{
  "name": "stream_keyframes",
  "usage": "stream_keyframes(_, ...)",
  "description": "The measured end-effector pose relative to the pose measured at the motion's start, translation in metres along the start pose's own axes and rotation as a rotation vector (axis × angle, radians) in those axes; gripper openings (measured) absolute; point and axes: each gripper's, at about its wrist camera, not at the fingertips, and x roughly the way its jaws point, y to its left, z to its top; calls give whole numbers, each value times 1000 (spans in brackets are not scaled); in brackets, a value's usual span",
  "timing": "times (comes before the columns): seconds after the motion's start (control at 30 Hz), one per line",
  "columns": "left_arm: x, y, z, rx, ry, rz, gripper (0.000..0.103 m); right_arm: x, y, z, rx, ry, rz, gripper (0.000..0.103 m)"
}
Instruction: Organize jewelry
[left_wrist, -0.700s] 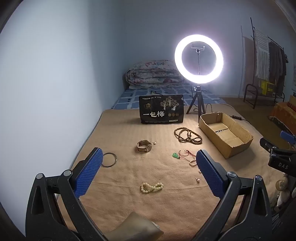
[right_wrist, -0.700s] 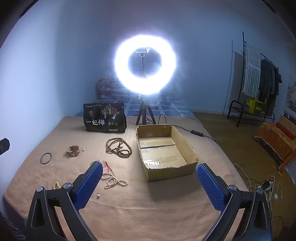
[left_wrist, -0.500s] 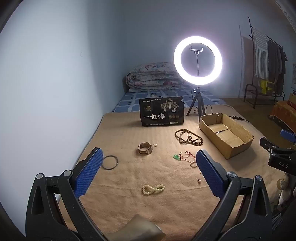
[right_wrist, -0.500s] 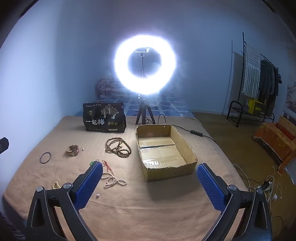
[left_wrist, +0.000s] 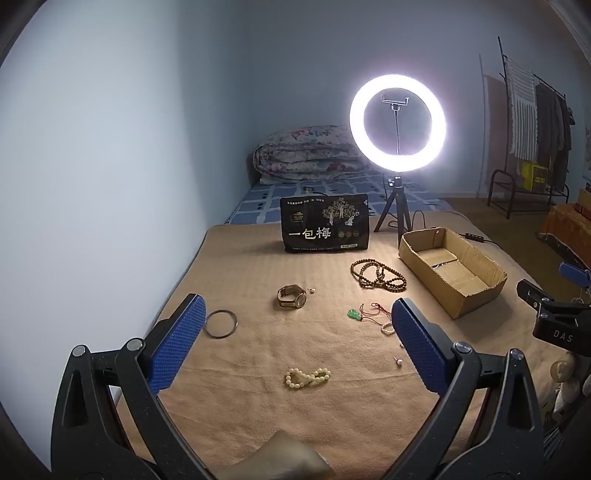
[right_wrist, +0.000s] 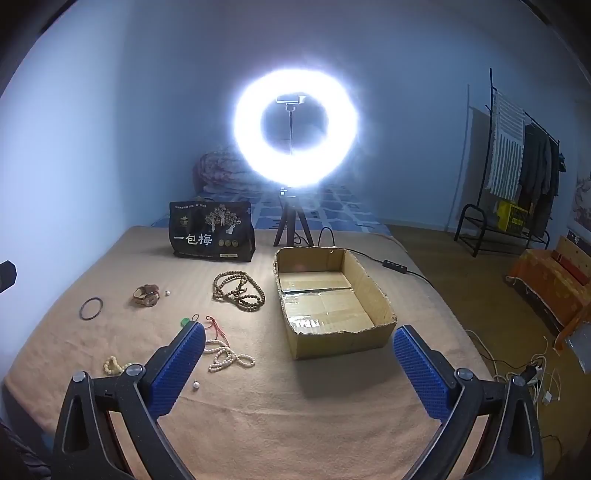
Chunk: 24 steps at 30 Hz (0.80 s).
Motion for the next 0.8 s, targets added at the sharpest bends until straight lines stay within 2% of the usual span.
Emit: stream_keyframes(0.8, 0, 1, -2, 0, 1, 1, 102, 0, -1, -1, 5, 7, 7, 103)
